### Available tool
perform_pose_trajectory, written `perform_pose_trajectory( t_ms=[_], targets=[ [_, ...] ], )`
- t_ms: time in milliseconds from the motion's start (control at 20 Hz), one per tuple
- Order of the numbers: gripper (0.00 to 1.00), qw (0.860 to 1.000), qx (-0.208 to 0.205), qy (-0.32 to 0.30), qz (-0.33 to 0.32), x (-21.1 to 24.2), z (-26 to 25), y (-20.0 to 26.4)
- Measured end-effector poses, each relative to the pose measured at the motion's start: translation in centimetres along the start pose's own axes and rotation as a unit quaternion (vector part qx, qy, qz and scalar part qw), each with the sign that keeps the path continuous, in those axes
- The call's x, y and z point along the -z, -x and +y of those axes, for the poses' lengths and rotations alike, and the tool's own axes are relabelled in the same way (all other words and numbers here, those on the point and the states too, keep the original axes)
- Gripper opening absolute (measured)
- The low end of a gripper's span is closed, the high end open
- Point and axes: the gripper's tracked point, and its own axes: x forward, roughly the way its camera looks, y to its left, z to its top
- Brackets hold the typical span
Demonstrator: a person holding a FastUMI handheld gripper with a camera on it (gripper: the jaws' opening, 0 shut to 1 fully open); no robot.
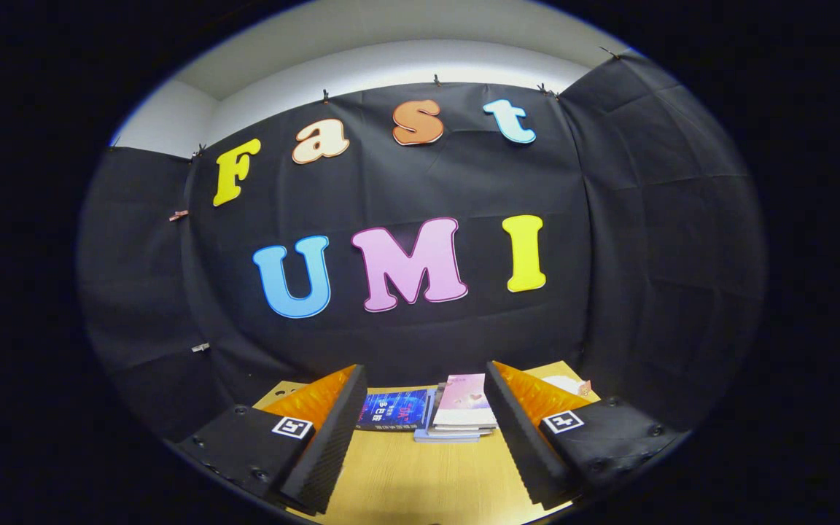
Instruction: Open the storage box then place both shoes into the box .Put the left shoe in first, then the right shoe, with the right side of both shoes facing outward in a uniform manner.
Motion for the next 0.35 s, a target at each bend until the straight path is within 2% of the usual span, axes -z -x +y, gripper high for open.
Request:
perform_pose_trajectory(
  t_ms=[150, 250, 350],
  targets=[
    [0.98, 0.999, -0.017, 0.037, -0.003, 1.4, -2.1, 0.6],
    [0.98, 0.999, -0.037, 0.034, 0.003, 2.4, -2.0, 1.2],
    [0.98, 0.999, -0.029, 0.027, 0.003, 3.1, -2.8, 1.4]
  ],
)
